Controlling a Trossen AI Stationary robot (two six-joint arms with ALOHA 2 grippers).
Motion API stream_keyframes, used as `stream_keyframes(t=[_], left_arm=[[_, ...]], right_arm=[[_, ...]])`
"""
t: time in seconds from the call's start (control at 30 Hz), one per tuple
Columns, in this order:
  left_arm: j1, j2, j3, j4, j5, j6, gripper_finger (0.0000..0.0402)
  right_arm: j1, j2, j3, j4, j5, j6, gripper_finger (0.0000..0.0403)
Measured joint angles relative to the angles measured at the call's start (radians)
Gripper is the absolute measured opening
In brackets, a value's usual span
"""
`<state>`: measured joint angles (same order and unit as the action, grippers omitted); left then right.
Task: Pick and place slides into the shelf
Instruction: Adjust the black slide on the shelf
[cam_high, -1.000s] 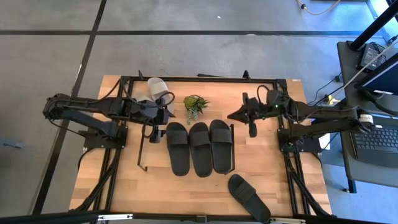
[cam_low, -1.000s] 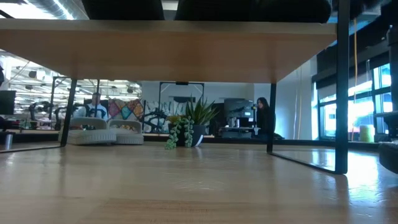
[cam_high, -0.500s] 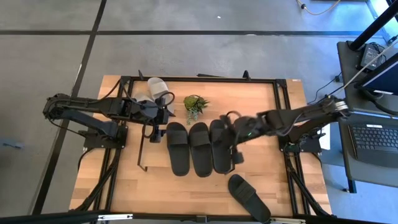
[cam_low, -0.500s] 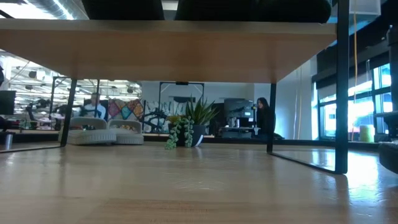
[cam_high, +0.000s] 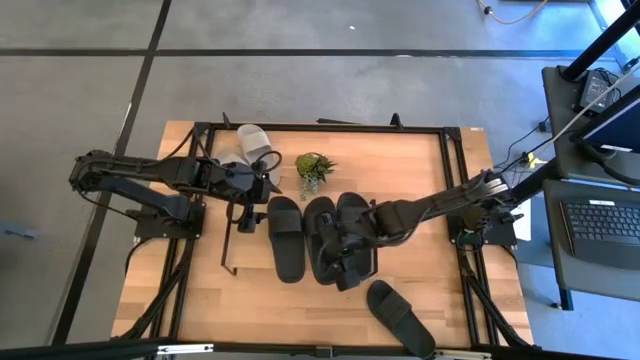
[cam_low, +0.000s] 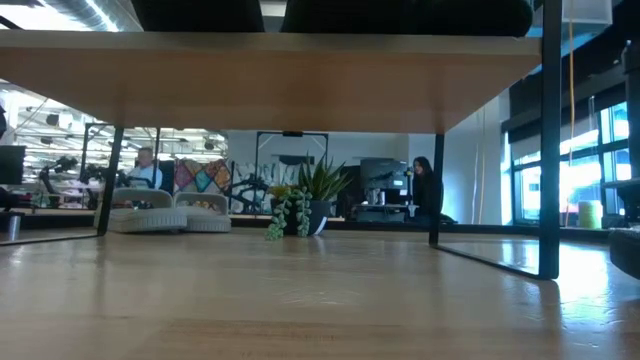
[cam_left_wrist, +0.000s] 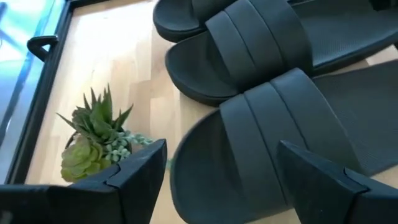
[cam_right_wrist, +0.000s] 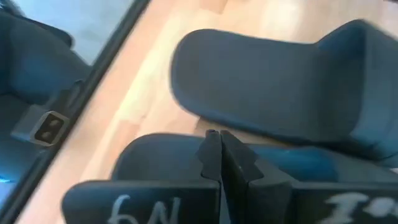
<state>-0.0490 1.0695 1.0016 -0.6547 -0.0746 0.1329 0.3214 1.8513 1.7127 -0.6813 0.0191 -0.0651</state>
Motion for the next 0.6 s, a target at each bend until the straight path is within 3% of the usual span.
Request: stream_keyframes(t=[0.17,0.6], left_arm=[[-0.019,0.0,0.0,-0.005,0.001,0.0,0.0293],[-0.06,0.0,0.0,-0.003,0.002,0.001,0.0293]], right_arm=[[-0.003,0.025,0.042,-0.018,0.097,-0.018,0.0001],[-0.065,0.028,0.032,-0.002,0.104,0.008,0.0]])
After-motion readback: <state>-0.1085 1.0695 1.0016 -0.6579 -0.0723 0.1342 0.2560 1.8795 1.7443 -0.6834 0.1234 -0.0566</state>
